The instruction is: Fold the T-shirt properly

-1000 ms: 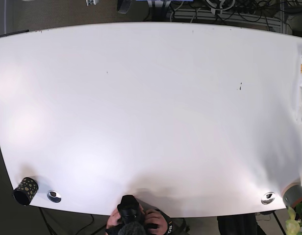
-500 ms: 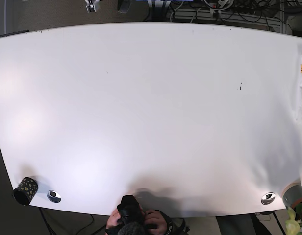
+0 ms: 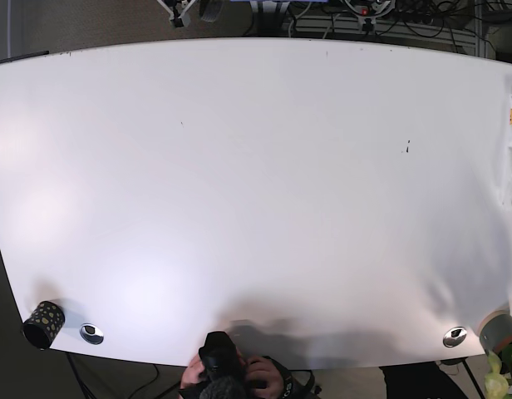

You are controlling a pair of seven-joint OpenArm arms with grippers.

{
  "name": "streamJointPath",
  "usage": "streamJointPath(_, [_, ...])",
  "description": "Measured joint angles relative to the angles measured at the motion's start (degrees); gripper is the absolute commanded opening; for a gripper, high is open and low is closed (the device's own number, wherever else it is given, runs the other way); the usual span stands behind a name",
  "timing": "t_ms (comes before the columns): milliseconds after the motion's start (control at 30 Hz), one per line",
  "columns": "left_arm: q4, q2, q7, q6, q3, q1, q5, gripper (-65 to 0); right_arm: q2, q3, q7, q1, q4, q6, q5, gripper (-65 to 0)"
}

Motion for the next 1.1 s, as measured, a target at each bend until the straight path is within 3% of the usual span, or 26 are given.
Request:
streamJointPath(267, [0.0,0.0,0.0,0.0,0.0,0.0,0.0,-14.4,-1.9,-0.1,0.6,0.5,-0.3,-0.15,0.0,-36.9])
streamJointPath(467, [0.0,0.1,0.0,0.0,0.0,0.0,0.0,-14.4,-2.9,-0.4,-2.3,2.0,-0.6,-5.40,-0.5,-36.8])
streamJointPath(667, [0.0,0.1,0.0,3.5,0.0,0.0,0.0,-14.4,-2.5,-0.4,-2.3,2.5,-0.5,-5.92,-0.4,-36.8])
streamJointPath(1100, [0.0,0.0,0.0,3.7,0.0,-0.3,0.0,-14.4,-2.4,-0.4,-2.3,2.4,-0.6,-6.03,-0.5,-36.8])
